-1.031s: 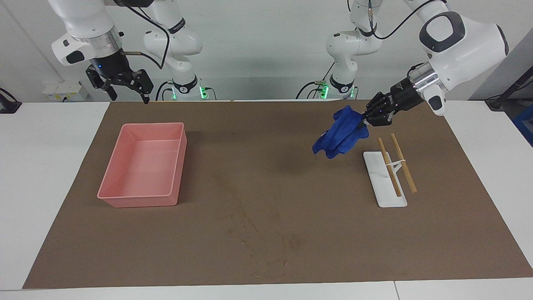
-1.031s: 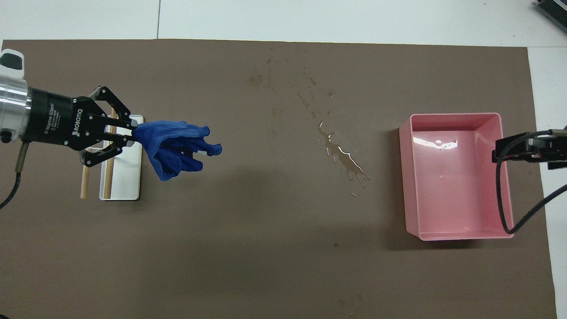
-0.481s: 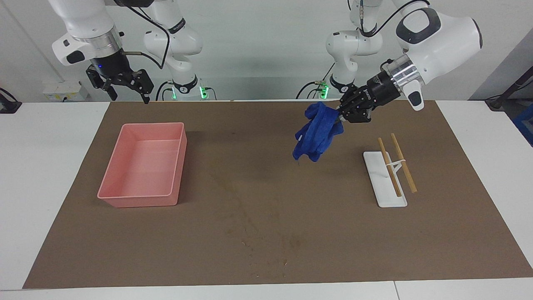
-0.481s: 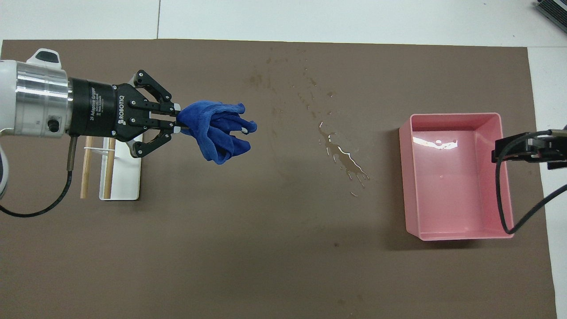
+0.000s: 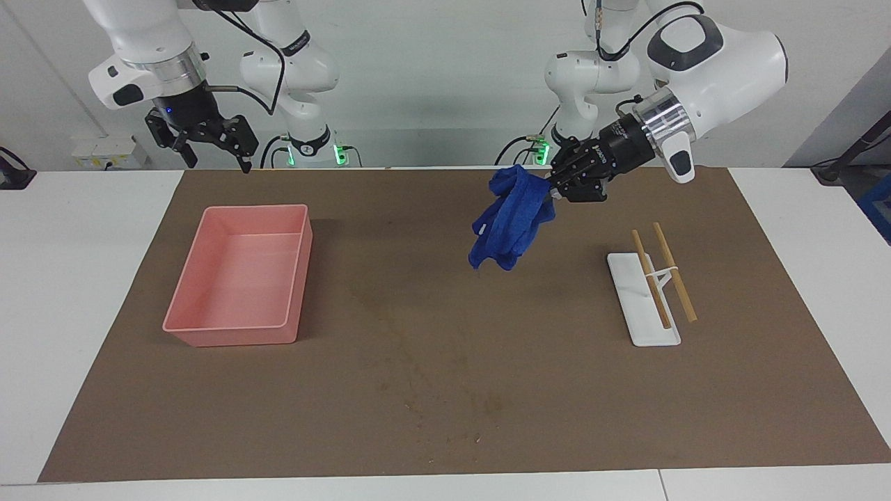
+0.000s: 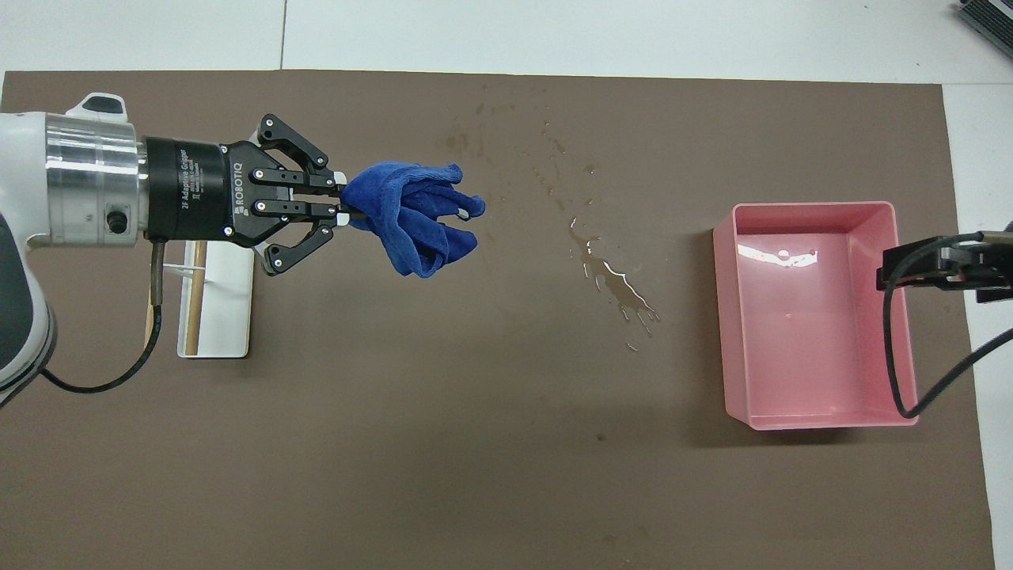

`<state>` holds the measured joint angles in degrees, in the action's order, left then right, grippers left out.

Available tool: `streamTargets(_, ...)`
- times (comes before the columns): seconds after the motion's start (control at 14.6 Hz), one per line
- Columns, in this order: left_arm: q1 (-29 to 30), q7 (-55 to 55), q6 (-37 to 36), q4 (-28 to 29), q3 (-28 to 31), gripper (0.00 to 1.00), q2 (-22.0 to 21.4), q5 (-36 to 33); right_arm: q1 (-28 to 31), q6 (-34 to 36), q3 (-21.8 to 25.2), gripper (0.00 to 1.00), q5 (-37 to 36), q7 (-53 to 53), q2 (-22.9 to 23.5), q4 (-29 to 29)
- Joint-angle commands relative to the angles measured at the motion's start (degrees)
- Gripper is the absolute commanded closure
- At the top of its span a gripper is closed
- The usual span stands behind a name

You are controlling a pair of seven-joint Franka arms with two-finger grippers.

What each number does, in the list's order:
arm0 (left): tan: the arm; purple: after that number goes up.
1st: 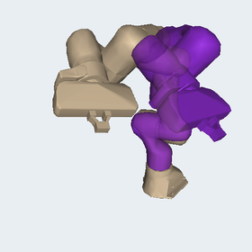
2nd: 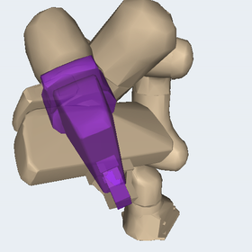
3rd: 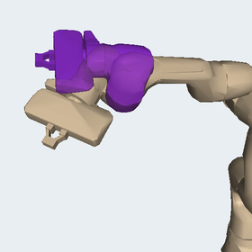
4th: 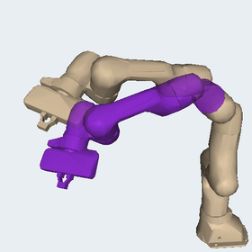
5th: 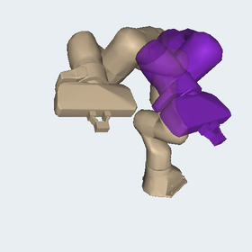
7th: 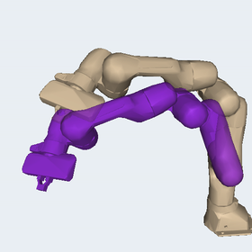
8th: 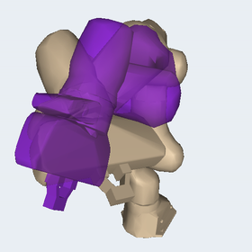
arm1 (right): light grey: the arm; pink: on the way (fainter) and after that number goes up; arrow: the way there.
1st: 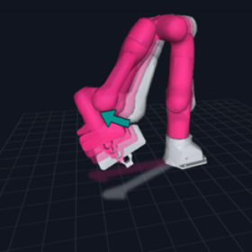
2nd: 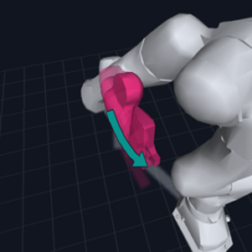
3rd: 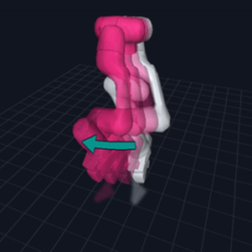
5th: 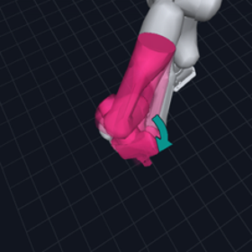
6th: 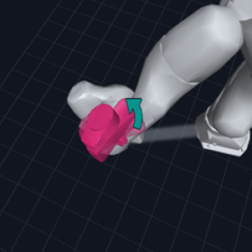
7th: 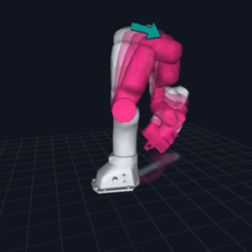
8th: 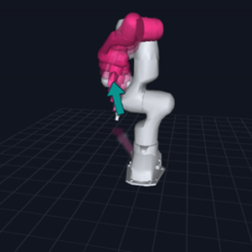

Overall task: Wipe water with towel using both arms
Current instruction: 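Carry the towel toward the right gripper while the right gripper reaches it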

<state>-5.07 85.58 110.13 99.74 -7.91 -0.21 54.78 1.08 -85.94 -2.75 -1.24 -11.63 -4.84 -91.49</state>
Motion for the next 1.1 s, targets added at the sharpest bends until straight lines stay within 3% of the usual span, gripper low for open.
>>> streamTargets(0.0,-2.0,0.9,1.9,2.7,0.7,1.00,-2.3,1.3,0.1,-1.3,-0.3,0.00,3.0,-10.7,-1.2,-1.2)
streamTargets(0.41,-3.4,1.0,2.5,2.9,0.5,1.00,-2.6,1.3,-5.7,-4.5,-1.6,0.00,16.0,-52.6,-0.7,-1.1)
streamTargets(0.76,-7.0,2.6,6.7,3.0,0.5,1.00,-2.7,1.3,-10.5,-15.7,-2.6,0.00,24.3,-87.4,2.3,-0.3)
streamTargets(1.03,-9.9,3.8,12.0,3.0,0.4,1.00,-3.0,2.5,-16.1,-23.9,-2.6,0.00,26.3,-100.5,6.1,1.7)
